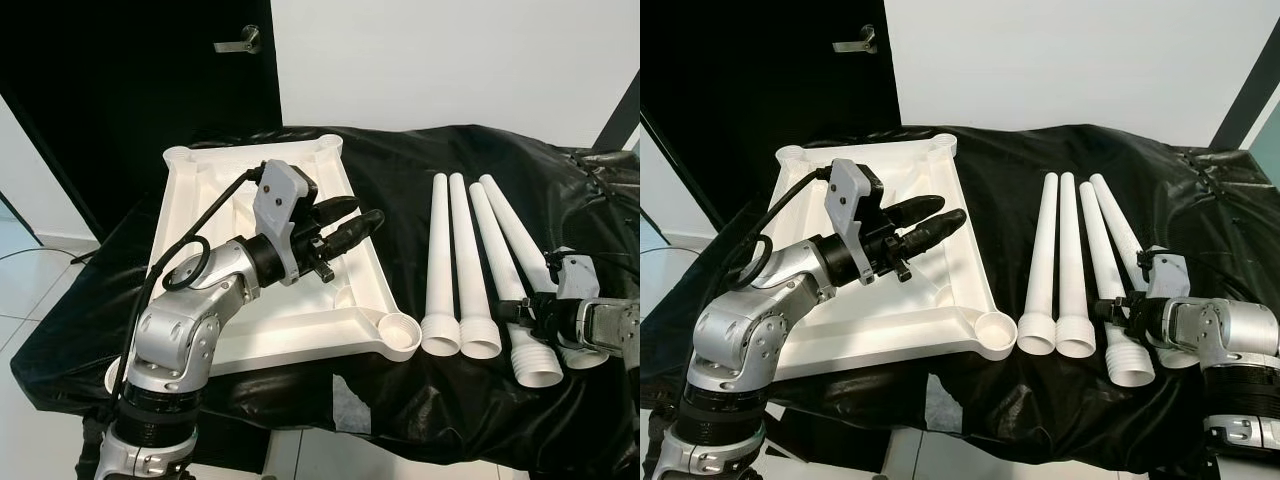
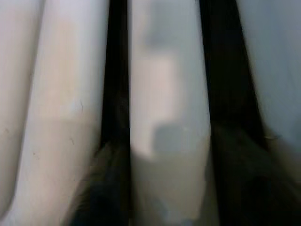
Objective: Building children table
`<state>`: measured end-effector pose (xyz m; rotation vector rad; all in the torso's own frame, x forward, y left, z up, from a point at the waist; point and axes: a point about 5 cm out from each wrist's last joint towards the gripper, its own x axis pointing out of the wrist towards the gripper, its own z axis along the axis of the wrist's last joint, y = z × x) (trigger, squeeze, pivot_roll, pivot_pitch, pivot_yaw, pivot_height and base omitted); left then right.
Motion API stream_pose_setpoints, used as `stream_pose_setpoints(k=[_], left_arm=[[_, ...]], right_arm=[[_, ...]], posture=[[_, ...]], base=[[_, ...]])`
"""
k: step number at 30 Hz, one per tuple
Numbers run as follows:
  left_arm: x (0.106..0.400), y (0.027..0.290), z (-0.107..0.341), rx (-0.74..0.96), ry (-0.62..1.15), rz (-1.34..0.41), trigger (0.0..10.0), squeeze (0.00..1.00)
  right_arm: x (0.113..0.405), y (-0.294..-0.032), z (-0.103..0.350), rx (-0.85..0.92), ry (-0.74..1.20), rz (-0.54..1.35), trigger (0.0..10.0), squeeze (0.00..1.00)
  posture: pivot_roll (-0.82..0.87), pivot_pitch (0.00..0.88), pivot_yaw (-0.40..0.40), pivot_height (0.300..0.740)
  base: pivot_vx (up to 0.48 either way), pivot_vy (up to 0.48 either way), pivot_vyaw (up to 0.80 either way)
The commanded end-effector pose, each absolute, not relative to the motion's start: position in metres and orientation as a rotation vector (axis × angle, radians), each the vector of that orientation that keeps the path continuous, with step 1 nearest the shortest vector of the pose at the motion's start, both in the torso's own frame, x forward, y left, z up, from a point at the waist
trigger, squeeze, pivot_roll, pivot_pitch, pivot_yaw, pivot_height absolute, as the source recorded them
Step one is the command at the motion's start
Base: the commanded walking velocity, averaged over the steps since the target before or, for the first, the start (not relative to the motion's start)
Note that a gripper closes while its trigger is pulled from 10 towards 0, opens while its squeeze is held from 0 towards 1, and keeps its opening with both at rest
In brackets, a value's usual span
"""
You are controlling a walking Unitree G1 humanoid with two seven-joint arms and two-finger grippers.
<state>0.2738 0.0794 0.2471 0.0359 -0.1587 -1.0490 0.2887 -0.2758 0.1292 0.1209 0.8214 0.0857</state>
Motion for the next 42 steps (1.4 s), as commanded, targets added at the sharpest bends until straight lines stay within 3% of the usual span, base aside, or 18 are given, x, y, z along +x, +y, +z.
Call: stream_pose_setpoints(k=[1, 6, 11, 12, 14, 15, 16, 17, 18, 19, 23, 25, 29, 31, 36, 37, 42], left_arm=[[0.28, 0.084, 0.251, 0.029, -0.169, -0.91, 10.0, 0.0], [0.279, 0.089, 0.249, 0.011, -0.144, -0.872, 10.0, 0.0], [0.282, 0.091, 0.249, 0.004, -0.131, -0.865, 10.0, 0.0], [0.286, 0.091, 0.25, 0.009, -0.121, -0.854, 10.0, 0.0], [0.287, 0.091, 0.251, 0.015, -0.124, -0.848, 10.0, 0.0], [0.289, 0.09, 0.252, 0.013, -0.117, -0.852, 10.0, 0.0], [0.289, 0.089, 0.252, 0.01, -0.112, -0.855, 10.0, 0.0], [0.29, 0.089, 0.252, 0.009, -0.11, -0.853, 10.0, 0.0], [0.29, 0.089, 0.252, 0.009, -0.11, -0.853, 10.0, 0.0], [0.292, 0.088, 0.252, 0.011, -0.105, -0.847, 10.0, 0.0], [0.298, 0.083, 0.253, 0.011, -0.086, -0.833, 10.0, 0.0], [0.306, 0.08, 0.253, -0.034, -0.051, -0.82, 10.0, 0.0], [0.311, 0.08, 0.254, -0.056, -0.047, -0.807, 10.0, 0.0], [0.32, 0.079, 0.256, -0.091, -0.048, -0.776, 10.0, 0.0], [0.327, 0.079, 0.256, -0.152, -0.03, -0.771, 10.0, 0.0], [0.33, 0.077, 0.258, -0.197, -0.03, -0.788, 10.0, 1.0], [0.332, 0.072, 0.267, -0.296, -0.058, -0.877, 10.0, 1.0]], right_arm=[[0.286, -0.271, 0.12, 0.129, 0.872, 0.11, 0.0, 0.24], [0.303, -0.265, 0.155, 0.144, 0.63, 0.144, 0.0, 0.24], [0.305, -0.26, 0.17, 0.162, 0.541, 0.173, 0.0, 0.24], [0.308, -0.256, 0.183, 0.193, 0.457, 0.196, 0.8, 0.24], [0.309, -0.255, 0.188, 0.201, 0.426, 0.204, 0.8, 0.24], [0.31, -0.253, 0.194, 0.206, 0.381, 0.214, 1.8, 0.24], [0.31, -0.253, 0.198, 0.208, 0.354, 0.22, 1.8, 0.24], [0.311, -0.252, 0.2, 0.219, 0.331, 0.221, 4.6, 0.24], [0.311, -0.252, 0.2, 0.219, 0.331, 0.221, 4.6, 0.24], [0.312, -0.251, 0.204, 0.233, 0.299, 0.224, 10.0, 0.22], [0.315, -0.245, 0.215, 0.267, 0.191, 0.222, 10.0, 0.16], [0.317, -0.234, 0.223, 0.197, 0.077, 0.229, 10.0, 0.0], [0.318, -0.226, 0.226, 0.137, 0.028, 0.232, 10.0, 0.0], [0.319, -0.203, 0.23, 0.059, -0.069, 0.27, 10.0, 0.0], [0.32, -0.185, 0.234, -0.107, -0.18, 0.281, 10.0, 0.0], [0.322, -0.173, 0.232, -0.16, -0.219, 0.302, 10.0, 0.0], [0.323, -0.15, 0.223, -0.187, -0.265, 0.379, 10.0, 0.0]], posture=[[-0.03, 0.0, -0.038, 0.74], [-0.02, 0.0, -0.031, 0.74], [-0.02, 0.0, -0.025, 0.74], [-0.03, 0.0, -0.006, 0.74], [-0.03, 0.0, -0.006, 0.74], [-0.04, 0.0, 0.003, 0.74], [-0.04, 0.0, 0.003, 0.74], [-0.04, 0.0, 0.003, 0.74], [-0.04, 0.0, 0.003, 0.74], [-0.04, 0.0, 0.01, 0.74], [-0.04, 0.0, 0.024, 0.74], [-0.04, 0.0, 0.027, 0.74], [-0.04, 0.0, 0.032, 0.74], [-0.04, 0.0, 0.041, 0.74], [-0.03, 0.0, 0.045, 0.74], [-0.03, 0.0, 0.047, 0.74], [-0.02, 0.0, 0.048, 0.74]], base=[[0.0, 0.0, 0.0], [0.0, 0.0, 0.0], [0.0, 0.0, 0.0], [0.0, 0.0, 0.0], [0.0, 0.0, 0.0], [0.0, 0.0, 0.0], [0.0, 0.0, 0.0], [0.0, 0.0, 0.0], [0.0, 0.0, 0.0], [0.0, 0.0, 0.0], [0.0, 0.0, 0.0], [0.0, 0.0, 0.0], [0.0, 0.0, 0.0], [0.0, 0.0, 0.0], [0.0, 0.0, 0.0], [0.0, 0.0, 0.0], [0.0, 0.0, 0.0]])
